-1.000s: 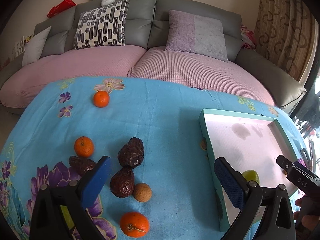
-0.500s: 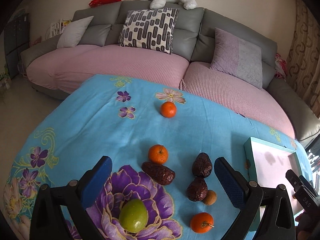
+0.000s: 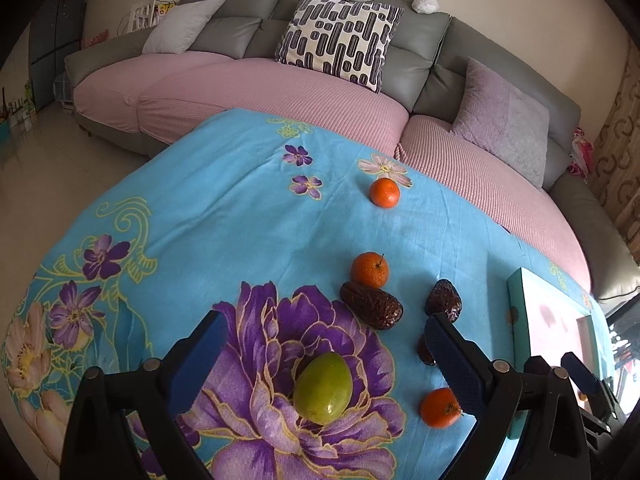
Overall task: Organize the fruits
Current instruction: 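Move both tools back over the loose fruit on the cloth, then grasp the second green fruit with the left tool while the right tool grasps an orange tangerine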
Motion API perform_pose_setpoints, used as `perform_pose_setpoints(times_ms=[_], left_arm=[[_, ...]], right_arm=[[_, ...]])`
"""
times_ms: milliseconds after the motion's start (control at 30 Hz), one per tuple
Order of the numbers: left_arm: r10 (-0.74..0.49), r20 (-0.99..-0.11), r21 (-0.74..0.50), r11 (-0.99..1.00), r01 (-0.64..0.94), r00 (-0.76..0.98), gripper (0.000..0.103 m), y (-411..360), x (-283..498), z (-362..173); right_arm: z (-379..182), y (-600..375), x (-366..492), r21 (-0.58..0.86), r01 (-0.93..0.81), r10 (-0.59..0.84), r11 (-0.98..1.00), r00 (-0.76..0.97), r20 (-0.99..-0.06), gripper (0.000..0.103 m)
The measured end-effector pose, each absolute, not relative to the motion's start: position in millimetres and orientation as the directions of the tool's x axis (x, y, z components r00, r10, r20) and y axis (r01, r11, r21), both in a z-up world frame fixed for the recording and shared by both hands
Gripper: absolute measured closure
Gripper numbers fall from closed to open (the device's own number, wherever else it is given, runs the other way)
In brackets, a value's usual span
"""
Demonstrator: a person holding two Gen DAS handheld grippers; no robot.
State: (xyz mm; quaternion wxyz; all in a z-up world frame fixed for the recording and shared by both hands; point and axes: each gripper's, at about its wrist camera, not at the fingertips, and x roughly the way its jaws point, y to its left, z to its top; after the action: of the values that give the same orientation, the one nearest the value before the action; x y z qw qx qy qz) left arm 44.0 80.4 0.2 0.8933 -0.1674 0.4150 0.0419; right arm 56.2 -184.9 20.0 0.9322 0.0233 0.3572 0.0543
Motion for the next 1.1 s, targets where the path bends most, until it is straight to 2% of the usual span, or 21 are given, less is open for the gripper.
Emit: perform_pose_setpoints(times_ms=[200, 433, 467, 533, 600, 667, 767, 833, 900, 967, 1100], left_arm=[[-0.105, -0.799, -0.280, 0.936, -0.213, 0.592, 0.014, 75, 41, -25], [-0.124, -0.830, -0.290, 0.929, -0.230, 0.544, 0.015, 75, 39, -44], [-0.125, -0.833, -0.288, 0.930, -0.229, 0.538, 0.015, 73, 39, -46], [-0.133, -0.840, -0.285, 0.933, -0.221, 0.526, 0.029, 71, 40, -50], [-0.125, -0.845, -0.275, 0.935, -0.223, 0.520, 0.031, 69, 41, -51], [-0.132, -0.842, -0.285, 0.932, -0.224, 0.524, 0.037, 72, 40, -50], [-0.128, -0.844, -0.282, 0.932, -0.227, 0.521, 0.051, 73, 40, -51], [-0.135, -0.843, -0.285, 0.933, -0.219, 0.521, 0.060, 72, 40, -51], [-0.134, -0.843, -0.281, 0.936, -0.213, 0.521, 0.060, 71, 41, -51], [-0.132, -0.842, -0.279, 0.937, -0.212, 0.523, 0.060, 70, 41, -50], [-0.138, -0.836, -0.288, 0.934, -0.210, 0.531, 0.060, 70, 42, -49]], right_arm=[[4, -155, 52, 0.076, -0.162, 0.168, 0.984, 0.682, -0.712, 0.014], [-16, -133, 48, 0.056, -0.228, 0.189, 0.972, 0.619, -0.762, 0.015], [-19, -128, 48, 0.053, -0.242, 0.193, 0.969, 0.605, -0.772, 0.016], [-26, -119, 47, 0.046, -0.269, 0.200, 0.962, 0.581, -0.789, 0.023], [-33, -112, 46, 0.049, -0.292, 0.211, 0.955, 0.556, -0.804, 0.026], [-40, -105, 46, 0.043, -0.306, 0.210, 0.951, 0.538, -0.816, 0.029], [-44, -100, 44, 0.042, -0.324, 0.216, 0.945, 0.521, -0.826, 0.039], [-45, -98, 44, 0.043, -0.329, 0.220, 0.943, 0.521, -0.825, 0.039], [-45, -97, 44, 0.048, -0.334, 0.226, 0.941, 0.520, -0.823, 0.043], [-45, -96, 44, 0.051, -0.340, 0.232, 0.939, 0.518, -0.823, 0.052], [-43, -94, 43, 0.059, -0.354, 0.246, 0.933, 0.513, -0.823, 0.059]])
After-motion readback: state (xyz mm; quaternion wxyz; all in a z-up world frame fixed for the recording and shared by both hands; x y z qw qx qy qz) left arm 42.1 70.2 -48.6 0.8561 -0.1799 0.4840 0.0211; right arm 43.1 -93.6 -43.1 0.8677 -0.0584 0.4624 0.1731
